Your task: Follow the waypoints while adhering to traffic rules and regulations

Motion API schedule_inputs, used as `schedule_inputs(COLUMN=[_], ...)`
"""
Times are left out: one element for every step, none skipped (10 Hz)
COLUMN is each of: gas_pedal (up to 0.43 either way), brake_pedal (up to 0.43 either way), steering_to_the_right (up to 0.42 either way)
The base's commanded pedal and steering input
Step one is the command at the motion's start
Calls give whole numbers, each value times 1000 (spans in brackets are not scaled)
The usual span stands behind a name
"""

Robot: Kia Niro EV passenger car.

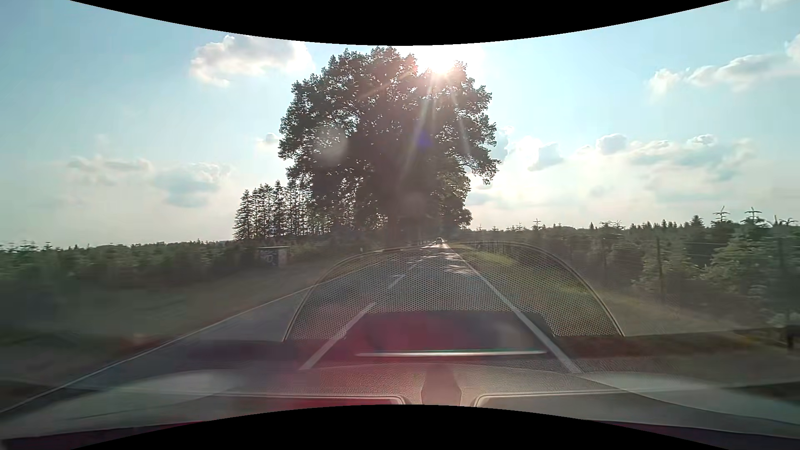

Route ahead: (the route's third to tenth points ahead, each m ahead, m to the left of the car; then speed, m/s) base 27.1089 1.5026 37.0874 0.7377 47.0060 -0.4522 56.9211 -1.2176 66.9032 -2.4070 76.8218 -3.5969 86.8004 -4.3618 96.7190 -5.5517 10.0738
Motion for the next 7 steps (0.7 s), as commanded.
schedule_inputs(gas_pedal=[500,500,500,500,500,500,512], brake_pedal=[0,0,0,0,0,0,0], steering_to_the_right=[63,54,45,36,23,11,9])
